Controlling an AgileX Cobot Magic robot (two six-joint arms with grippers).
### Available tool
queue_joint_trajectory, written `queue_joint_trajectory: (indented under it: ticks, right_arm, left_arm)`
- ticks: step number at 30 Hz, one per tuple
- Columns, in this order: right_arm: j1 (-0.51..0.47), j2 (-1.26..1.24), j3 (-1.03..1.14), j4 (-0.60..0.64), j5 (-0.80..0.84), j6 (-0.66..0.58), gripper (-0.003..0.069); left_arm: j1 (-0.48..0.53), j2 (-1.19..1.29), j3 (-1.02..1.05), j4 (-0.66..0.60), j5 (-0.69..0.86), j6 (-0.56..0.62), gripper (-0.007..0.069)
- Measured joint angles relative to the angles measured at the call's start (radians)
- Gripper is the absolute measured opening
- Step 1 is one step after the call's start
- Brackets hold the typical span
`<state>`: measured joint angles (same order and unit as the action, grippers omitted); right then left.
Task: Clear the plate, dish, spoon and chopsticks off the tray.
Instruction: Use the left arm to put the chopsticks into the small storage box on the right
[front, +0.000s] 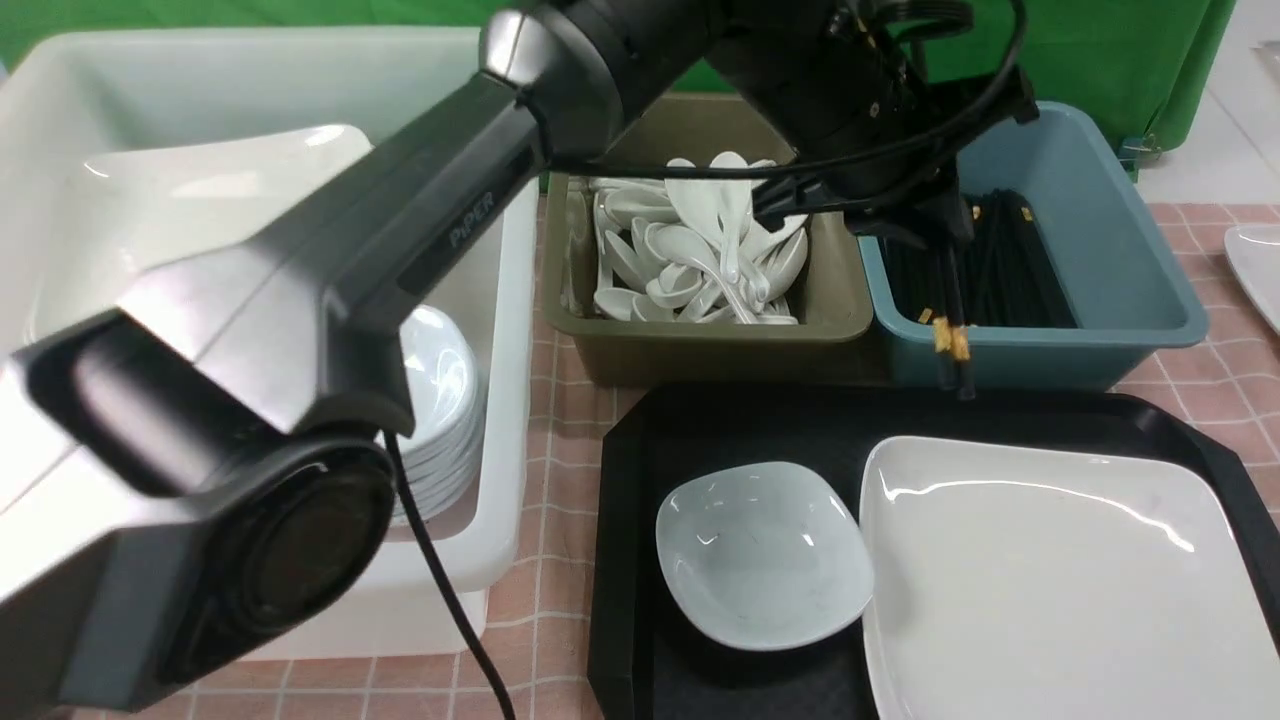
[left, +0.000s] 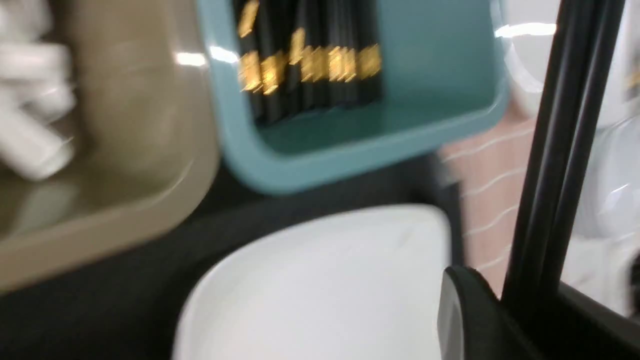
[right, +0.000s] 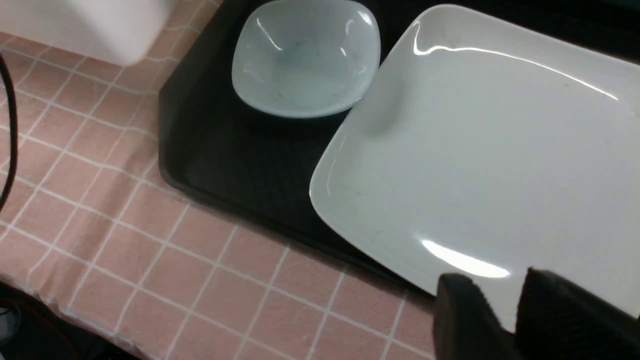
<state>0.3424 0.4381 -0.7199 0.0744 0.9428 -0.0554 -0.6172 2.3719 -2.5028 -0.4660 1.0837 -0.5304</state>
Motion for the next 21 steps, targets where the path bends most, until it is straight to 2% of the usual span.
queue_joint_trajectory:
  ticks: [5, 9, 21]
  right_arm:
    - [0.000, 0.000, 0.000, 0.000, -0.003, 0.017, 0.0236]
    - [0.000, 0.000, 0.000, 0.000, -0.013, 0.022, 0.0237]
    - [0.000, 0.000, 0.000, 0.000, -0.021, 0.026, 0.0239]
  left_arm:
    - [0.024, 0.050, -0.010, -0.125, -0.169, 0.033, 0.0062]
    - [0.027, 0.073, -0.015, -0.169, -0.342, 0.056, 0.0062]
    - [0.014, 0.173, -0.015, -0.171, -0.799, 0.105, 0.0062]
